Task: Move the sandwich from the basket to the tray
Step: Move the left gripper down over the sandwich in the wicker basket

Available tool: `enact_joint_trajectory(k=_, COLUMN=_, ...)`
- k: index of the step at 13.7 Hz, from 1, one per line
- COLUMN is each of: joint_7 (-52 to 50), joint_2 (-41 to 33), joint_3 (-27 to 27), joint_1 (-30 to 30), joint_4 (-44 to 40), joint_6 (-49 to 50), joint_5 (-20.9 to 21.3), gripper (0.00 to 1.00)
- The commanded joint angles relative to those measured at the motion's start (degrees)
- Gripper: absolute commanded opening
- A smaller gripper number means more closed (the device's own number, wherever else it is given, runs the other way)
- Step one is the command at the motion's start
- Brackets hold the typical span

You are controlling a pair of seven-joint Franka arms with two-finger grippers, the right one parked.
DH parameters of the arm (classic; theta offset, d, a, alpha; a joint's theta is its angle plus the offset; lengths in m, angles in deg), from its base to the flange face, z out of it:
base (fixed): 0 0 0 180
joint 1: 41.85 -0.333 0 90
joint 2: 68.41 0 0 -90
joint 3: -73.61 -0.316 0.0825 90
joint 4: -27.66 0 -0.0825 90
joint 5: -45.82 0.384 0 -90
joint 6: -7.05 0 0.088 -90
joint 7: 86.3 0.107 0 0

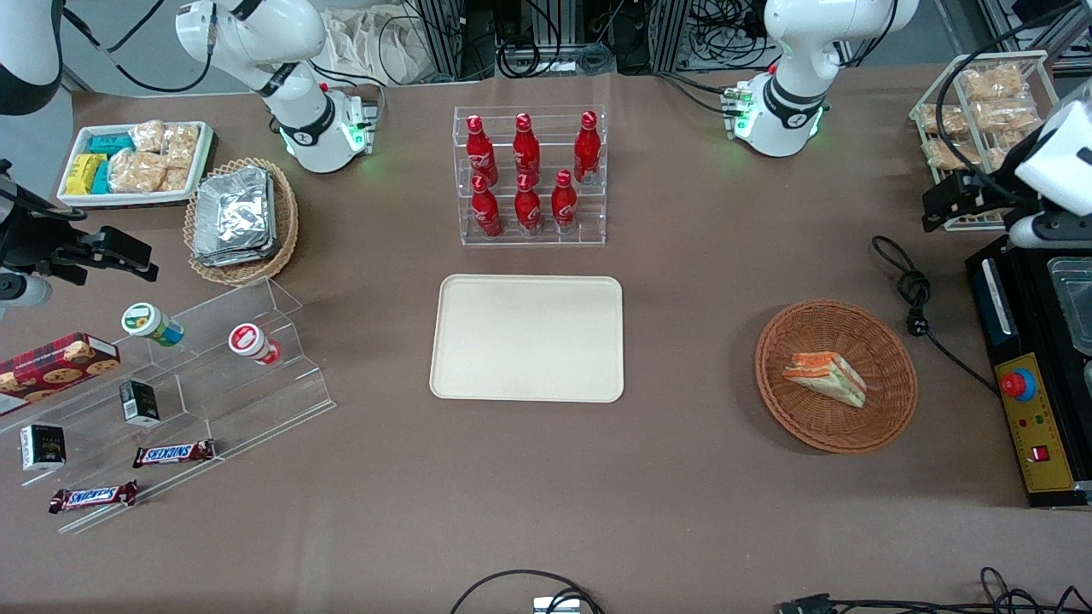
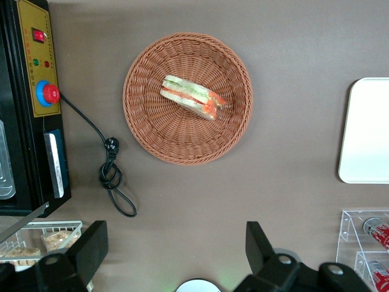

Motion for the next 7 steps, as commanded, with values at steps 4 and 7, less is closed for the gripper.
enact_joint_trajectory(k=4, joint_7=0.3, joint_2=-0.6, joint_3=-0.3, joint_1=0.4, joint_4=-0.5, joint_6=-0.6, joint_5=-0.5, gripper=1.00)
enact_joint_trajectory(k=7, joint_7=0.1, joint_2=0.0, joint_3=-0.6, joint_1=0.3, joint_4=-0.4, joint_6=-1.6, joint_5=-0.5, gripper=1.00)
